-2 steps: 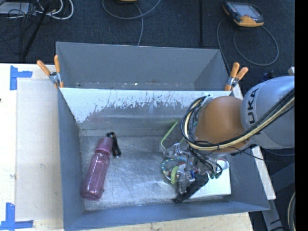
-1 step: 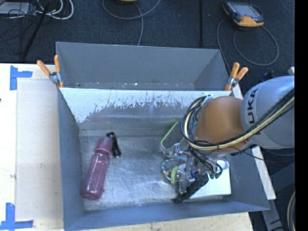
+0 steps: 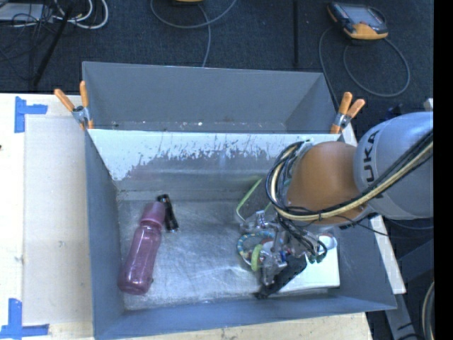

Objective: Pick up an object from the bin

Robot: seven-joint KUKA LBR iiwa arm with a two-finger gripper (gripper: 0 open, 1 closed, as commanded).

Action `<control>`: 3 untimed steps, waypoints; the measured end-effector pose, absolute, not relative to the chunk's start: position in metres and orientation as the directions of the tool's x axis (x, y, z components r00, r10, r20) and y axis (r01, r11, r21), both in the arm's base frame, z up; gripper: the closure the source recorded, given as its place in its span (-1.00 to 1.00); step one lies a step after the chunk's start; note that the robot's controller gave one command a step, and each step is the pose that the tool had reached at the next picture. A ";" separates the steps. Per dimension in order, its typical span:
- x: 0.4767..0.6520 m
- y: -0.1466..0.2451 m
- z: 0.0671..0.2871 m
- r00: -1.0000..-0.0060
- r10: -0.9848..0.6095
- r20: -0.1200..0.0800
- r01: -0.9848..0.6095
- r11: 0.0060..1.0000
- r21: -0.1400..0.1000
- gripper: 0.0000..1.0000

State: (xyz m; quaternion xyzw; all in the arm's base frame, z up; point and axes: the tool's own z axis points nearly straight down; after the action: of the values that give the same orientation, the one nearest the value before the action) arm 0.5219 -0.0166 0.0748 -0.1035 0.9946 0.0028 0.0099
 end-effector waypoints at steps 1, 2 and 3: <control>0.522 -0.017 0.075 -0.979 -0.204 -0.020 -0.204 0.979 0.004 1.00; 0.522 -0.017 0.075 -0.979 -0.203 -0.020 -0.203 0.979 0.004 1.00; 0.522 -0.017 0.075 -0.979 -0.202 -0.020 -0.202 0.979 0.004 1.00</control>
Offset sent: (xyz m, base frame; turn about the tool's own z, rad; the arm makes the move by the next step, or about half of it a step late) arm 0.0000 0.0000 0.0000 0.0000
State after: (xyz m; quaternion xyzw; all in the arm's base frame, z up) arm 0.5219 -0.0166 0.0748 -0.1016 0.9948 0.0029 0.0098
